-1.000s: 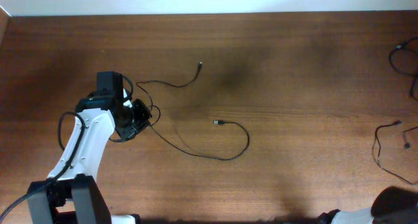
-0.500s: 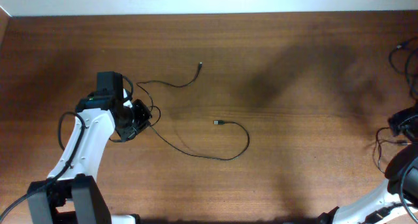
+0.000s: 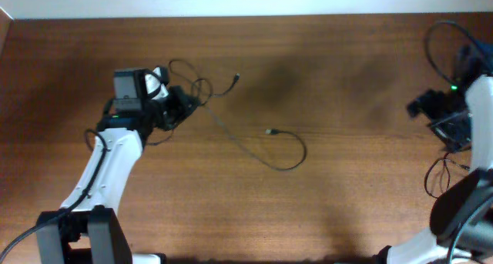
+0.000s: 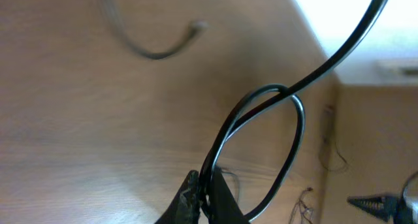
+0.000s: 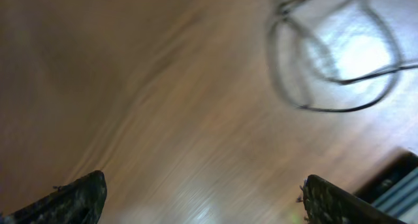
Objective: Untangle cables
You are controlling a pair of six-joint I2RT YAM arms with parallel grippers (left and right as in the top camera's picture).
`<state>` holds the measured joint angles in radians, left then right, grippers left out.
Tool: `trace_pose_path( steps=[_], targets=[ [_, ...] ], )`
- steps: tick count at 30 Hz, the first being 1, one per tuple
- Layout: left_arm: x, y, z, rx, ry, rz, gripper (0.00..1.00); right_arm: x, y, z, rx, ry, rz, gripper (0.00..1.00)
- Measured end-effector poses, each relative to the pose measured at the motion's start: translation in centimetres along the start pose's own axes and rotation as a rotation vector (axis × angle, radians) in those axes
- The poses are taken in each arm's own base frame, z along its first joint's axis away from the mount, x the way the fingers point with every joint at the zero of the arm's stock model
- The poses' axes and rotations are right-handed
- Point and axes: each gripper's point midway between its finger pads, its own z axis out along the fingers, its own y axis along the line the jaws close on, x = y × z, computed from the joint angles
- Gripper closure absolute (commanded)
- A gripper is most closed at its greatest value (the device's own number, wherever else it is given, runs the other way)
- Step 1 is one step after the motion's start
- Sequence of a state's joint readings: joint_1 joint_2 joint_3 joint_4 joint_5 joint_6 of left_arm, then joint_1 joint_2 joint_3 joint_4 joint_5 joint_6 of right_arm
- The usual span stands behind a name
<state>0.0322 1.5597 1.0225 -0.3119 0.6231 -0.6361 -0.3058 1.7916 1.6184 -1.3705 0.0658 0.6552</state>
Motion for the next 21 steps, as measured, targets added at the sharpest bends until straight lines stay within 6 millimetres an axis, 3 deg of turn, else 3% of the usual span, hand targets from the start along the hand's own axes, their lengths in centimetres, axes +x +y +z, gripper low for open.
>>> trace_pose_path(
  steps=[3, 5, 7, 9, 14, 16, 19, 21],
  targets=[
    [1.1, -3.6, 1.4, 0.085, 0.012, 0.090, 0.69, 2.7, 3.2, -1.8, -0.062, -0.023, -0.111, 0.02],
    [2.8, -5.4, 2.6, 0.095, 0.035, 0.137, 0.36, 4.5, 5.3, -2.1, -0.088, -0.028, -0.185, 0.01],
    [4.4, -5.3, 3.6, 0.029, 0.046, 0.155, 0.01, 6.2, 7.2, -2.3, -0.107, -0.030, -0.256, 0.01],
    [4.8, -4.0, 3.8, -0.047, 0.043, 0.152, 0.01, 7.1, 7.8, -2.4, -0.112, -0.025, -0.286, 0.01],
    [2.3, -1.4, 2.2, -0.140, -0.034, 0.152, 0.01, 10.9, 10.2, -2.8, -0.185, 0.045, -0.419, 0.01],
    [-0.4, -1.4, -0.5, -0.143, -0.134, 0.155, 0.01, 13.5, 12.1, -3.1, -0.233, 0.060, -0.530, 0.01],
    [-2.5, -2.8, -4.9, -0.130, -0.258, 0.224, 0.01, 16.0, 15.5, -3.5, -0.325, 0.018, -0.651, 0.01],
    [-3.3, -2.1, -7.8, -0.202, -0.336, 0.230, 0.01, 17.9, 17.8, -3.4, -0.386, -0.001, -0.717, 0.01]
  ],
)
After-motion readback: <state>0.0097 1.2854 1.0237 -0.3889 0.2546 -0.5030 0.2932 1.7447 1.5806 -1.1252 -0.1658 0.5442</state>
